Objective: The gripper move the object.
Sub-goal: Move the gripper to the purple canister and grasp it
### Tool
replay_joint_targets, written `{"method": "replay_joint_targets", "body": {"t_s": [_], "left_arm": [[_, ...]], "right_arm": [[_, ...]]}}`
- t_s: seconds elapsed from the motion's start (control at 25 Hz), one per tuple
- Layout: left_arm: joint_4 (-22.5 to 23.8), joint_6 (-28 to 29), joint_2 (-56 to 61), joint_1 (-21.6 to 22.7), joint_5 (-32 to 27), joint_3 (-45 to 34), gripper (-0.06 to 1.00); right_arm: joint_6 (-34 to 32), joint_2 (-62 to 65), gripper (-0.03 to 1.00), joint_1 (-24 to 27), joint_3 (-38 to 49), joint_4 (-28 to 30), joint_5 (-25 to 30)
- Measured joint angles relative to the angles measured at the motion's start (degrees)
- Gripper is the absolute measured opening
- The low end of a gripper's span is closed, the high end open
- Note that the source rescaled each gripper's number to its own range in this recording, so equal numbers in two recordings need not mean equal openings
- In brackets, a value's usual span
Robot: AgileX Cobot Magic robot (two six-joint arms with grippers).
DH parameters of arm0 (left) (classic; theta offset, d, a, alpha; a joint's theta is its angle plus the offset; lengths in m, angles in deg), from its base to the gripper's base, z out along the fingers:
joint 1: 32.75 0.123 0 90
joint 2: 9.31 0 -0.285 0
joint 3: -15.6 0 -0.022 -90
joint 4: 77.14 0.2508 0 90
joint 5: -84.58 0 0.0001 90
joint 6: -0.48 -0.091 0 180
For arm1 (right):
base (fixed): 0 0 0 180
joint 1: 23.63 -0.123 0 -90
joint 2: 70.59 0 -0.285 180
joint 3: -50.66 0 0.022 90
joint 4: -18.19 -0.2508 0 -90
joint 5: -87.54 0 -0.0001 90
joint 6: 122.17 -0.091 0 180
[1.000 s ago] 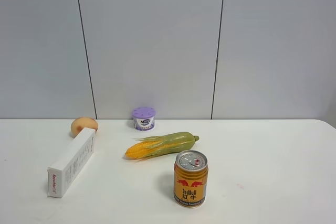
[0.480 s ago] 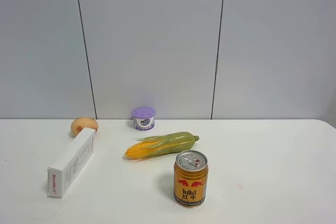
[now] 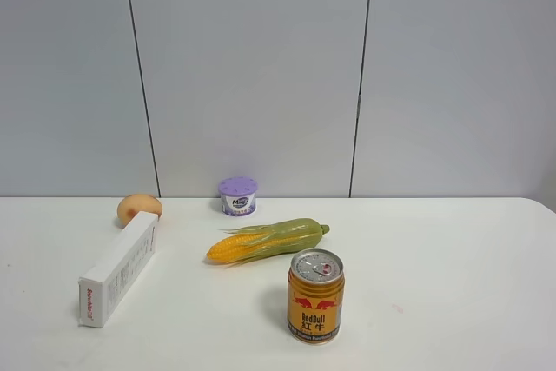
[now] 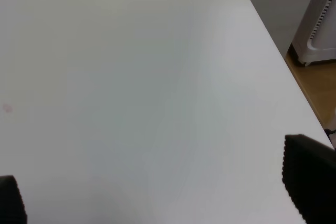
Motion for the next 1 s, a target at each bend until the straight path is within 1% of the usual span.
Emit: {"method": "replay_joint_targets", "body": {"t_s": [0.44,0.56,0.64,0.8,1.0], "left_arm": [[-0.06,0.00,0.00,0.00,0.00,0.00,1.00],[-0.90,0.00,0.00,0.00,0.05,0.00,1.00],[-2.25,0.00,-1.01,0.00,0.35,0.97,1.00],[-5.02,0.00,-8.67,0.00,3.61,5.84,1.00],[-8.38,0.00,-24.45,0.00,8.68,14.02,1.00]], "right_arm": [[0.00,0.00,1.00,0.00,0.00,0.00,0.00],[0.00,0.00,1.00,0.00,0.00,0.00,0.00],[0.00,0.00,1.00,0.00,0.00,0.00,0.00],[0.00,0.00,1.00,0.00,0.00,0.00,0.00],[0.00,0.00,1.00,0.00,0.00,0.00,0.00]]}}
